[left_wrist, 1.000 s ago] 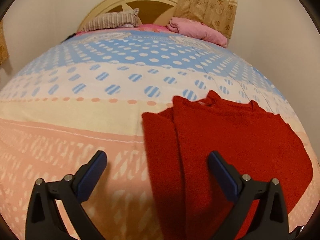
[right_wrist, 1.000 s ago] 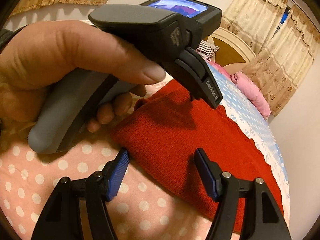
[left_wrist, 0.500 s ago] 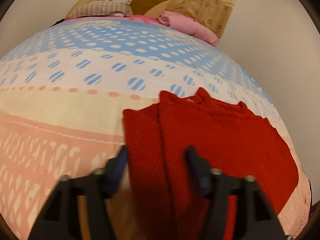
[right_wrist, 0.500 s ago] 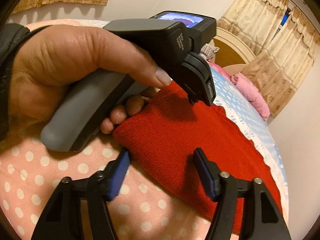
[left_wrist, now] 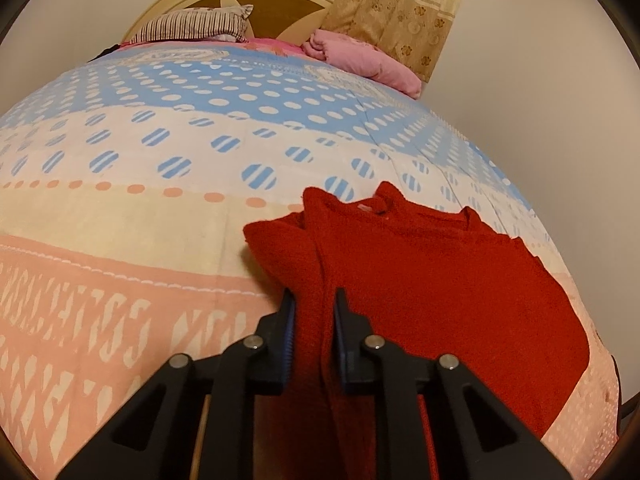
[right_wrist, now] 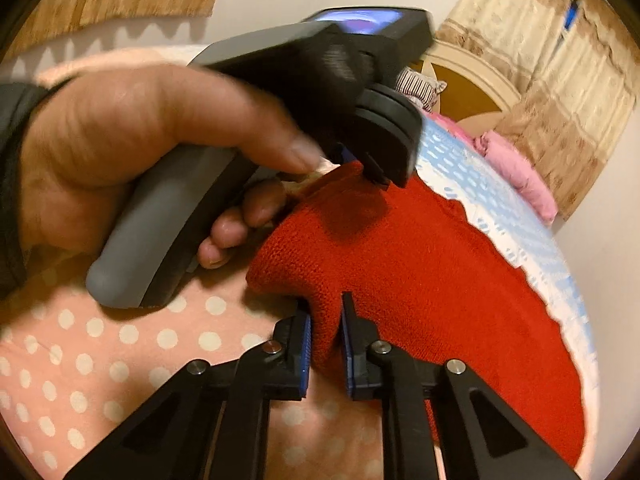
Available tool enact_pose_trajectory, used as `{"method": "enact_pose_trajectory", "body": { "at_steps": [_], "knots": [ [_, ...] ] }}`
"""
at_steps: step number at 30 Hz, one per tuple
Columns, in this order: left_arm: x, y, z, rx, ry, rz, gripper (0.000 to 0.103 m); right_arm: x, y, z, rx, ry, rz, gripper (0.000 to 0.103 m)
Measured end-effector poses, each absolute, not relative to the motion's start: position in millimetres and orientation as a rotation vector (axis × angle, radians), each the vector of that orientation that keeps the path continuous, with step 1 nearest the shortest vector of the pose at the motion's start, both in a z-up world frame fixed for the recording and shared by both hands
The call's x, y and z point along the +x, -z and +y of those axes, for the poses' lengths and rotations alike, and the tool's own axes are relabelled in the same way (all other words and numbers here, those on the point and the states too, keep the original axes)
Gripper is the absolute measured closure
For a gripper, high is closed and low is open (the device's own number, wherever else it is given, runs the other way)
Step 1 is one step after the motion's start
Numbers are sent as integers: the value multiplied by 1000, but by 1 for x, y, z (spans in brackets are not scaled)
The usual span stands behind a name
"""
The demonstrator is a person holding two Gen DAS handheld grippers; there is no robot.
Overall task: Fold small clothes
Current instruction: 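Grasp the cardigan's side edge with both grippers, then lift the side edge and fold it across the cardigan with both grippers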
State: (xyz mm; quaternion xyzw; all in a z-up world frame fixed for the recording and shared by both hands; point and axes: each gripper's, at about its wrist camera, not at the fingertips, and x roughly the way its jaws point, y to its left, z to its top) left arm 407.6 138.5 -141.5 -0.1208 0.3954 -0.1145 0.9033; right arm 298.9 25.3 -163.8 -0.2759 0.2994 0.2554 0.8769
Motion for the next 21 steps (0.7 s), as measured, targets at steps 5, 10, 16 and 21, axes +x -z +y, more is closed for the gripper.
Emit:
{"method": "enact_pose_trajectory", "body": {
  "at_steps": [5, 10, 16, 21],
  "knots": [
    [408, 140, 139, -258, 231, 825, 85, 307, 158, 10, -470, -579, 645, 92],
    [406, 128, 136, -272, 226, 825, 86, 312, 146, -6, -371, -603, 649, 93],
    [403, 113, 126, -230, 207, 814, 86, 314, 141, -16, -287, -625, 654, 93],
    [400, 100, 117, -215, 203, 796, 86, 319, 138, -27, -244, -631, 653, 93]
  ]
}}
